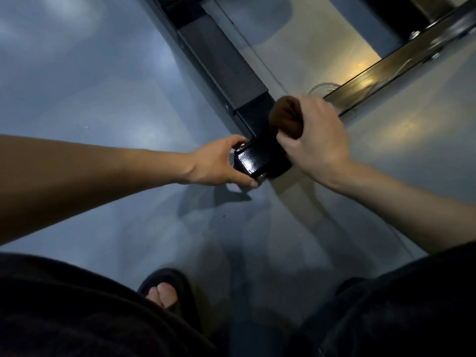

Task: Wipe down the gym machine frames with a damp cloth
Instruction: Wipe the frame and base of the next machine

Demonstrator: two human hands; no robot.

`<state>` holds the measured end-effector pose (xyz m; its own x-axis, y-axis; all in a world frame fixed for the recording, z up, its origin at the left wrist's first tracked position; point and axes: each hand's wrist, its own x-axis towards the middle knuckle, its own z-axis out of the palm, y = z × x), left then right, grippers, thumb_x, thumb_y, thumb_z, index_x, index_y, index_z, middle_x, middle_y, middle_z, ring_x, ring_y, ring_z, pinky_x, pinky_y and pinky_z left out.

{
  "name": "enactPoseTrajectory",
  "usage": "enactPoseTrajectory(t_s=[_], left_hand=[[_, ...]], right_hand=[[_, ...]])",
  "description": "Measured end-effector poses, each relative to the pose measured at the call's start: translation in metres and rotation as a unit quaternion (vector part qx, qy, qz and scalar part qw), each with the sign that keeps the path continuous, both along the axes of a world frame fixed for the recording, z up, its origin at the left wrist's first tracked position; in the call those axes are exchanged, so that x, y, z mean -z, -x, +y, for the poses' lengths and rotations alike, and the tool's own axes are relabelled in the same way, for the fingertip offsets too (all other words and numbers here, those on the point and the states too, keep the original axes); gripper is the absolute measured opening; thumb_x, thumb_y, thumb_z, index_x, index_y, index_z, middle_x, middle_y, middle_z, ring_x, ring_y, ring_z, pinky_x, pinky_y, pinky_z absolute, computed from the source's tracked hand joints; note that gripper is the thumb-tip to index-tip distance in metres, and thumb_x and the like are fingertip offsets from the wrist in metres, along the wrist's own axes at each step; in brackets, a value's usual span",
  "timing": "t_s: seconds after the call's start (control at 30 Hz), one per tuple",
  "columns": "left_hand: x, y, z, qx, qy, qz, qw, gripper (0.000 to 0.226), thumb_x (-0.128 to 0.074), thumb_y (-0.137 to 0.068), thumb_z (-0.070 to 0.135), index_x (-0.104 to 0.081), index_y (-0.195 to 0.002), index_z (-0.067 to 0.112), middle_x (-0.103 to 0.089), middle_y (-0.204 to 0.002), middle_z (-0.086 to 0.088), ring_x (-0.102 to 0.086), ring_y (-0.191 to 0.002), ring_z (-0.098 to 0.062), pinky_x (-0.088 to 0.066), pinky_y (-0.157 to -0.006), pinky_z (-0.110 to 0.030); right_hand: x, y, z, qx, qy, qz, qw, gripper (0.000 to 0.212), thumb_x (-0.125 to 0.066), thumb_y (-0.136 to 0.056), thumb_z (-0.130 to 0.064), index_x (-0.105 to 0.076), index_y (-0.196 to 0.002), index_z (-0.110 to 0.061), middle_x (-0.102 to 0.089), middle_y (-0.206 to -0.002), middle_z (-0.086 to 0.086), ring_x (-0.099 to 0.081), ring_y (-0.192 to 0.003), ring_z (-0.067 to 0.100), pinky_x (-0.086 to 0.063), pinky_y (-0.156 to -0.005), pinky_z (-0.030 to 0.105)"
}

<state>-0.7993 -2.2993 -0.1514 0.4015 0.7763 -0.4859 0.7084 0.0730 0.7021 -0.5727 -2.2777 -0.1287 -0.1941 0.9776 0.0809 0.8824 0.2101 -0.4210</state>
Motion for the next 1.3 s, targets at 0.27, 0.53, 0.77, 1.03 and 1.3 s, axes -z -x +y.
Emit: enactPoseTrajectory(t_s=[0.27,0.53,0.77,1.03,1.3], left_hand=[[-0.005,0.002,0.000,-0.009,0.018,-0.002,1.000,0.086,-0.093,-0.068,0.049,-0.049,-0.139,0.027,-0.063,-0.103,0.018,-0.060,-0.077,0.006,-0.044,-0.068,-0.009],[-0.015,-0.012,0.006,-0.040,0.077,0.008,0.996,0.079,-0.087,-0.072,0.054,-0.047,-0.133,0.025,-0.059,-0.106,0.020,-0.058,-0.090,0.006,-0.044,-0.073,-0.013],[-0.015,-0.018,-0.004,-0.057,0.038,0.041,0.997,0.107,-0.084,-0.076,0.057,-0.023,-0.155,0.019,-0.047,-0.136,0.005,-0.057,-0.109,-0.011,-0.046,-0.091,-0.019],[-0.020,-0.037,-0.004,0.066,-0.282,0.162,0.944,0.119,-0.062,-0.068,0.070,-0.009,-0.164,0.022,-0.016,-0.164,-0.007,-0.017,-0.150,-0.028,-0.008,-0.127,-0.045],[-0.021,-0.038,0.041,0.233,-0.291,0.275,0.886,0.137,-0.027,-0.067,0.103,0.004,-0.164,0.011,0.006,-0.172,-0.006,0.012,-0.158,-0.022,0.012,-0.126,-0.051]], right_hand=[[-0.001,-0.009,-0.038,-0.191,0.035,0.060,0.979,0.062,-0.077,-0.078,-0.025,-0.058,-0.138,-0.020,-0.063,-0.122,0.005,-0.059,-0.107,0.028,-0.049,-0.091,0.043],[-0.006,-0.017,0.002,0.020,-0.004,0.045,0.999,0.050,-0.076,-0.089,-0.036,-0.058,-0.130,-0.013,-0.053,-0.130,0.009,-0.057,-0.114,0.029,-0.050,-0.098,0.043],[-0.006,-0.057,-0.028,-0.037,-0.012,0.059,0.997,0.049,-0.076,-0.087,-0.024,-0.059,-0.133,-0.020,-0.063,-0.126,0.003,-0.060,-0.113,0.029,-0.047,-0.095,0.038],[-0.008,-0.028,-0.005,-0.021,0.004,0.073,0.997,0.051,-0.076,-0.089,-0.028,-0.054,-0.134,-0.016,-0.063,-0.125,0.006,-0.061,-0.110,0.027,-0.053,-0.092,0.042],[-0.011,-0.077,0.032,0.131,0.004,0.043,0.990,0.054,-0.071,-0.092,-0.033,-0.049,-0.135,-0.009,-0.060,-0.128,0.012,-0.059,-0.117,0.034,-0.050,-0.094,0.044]])
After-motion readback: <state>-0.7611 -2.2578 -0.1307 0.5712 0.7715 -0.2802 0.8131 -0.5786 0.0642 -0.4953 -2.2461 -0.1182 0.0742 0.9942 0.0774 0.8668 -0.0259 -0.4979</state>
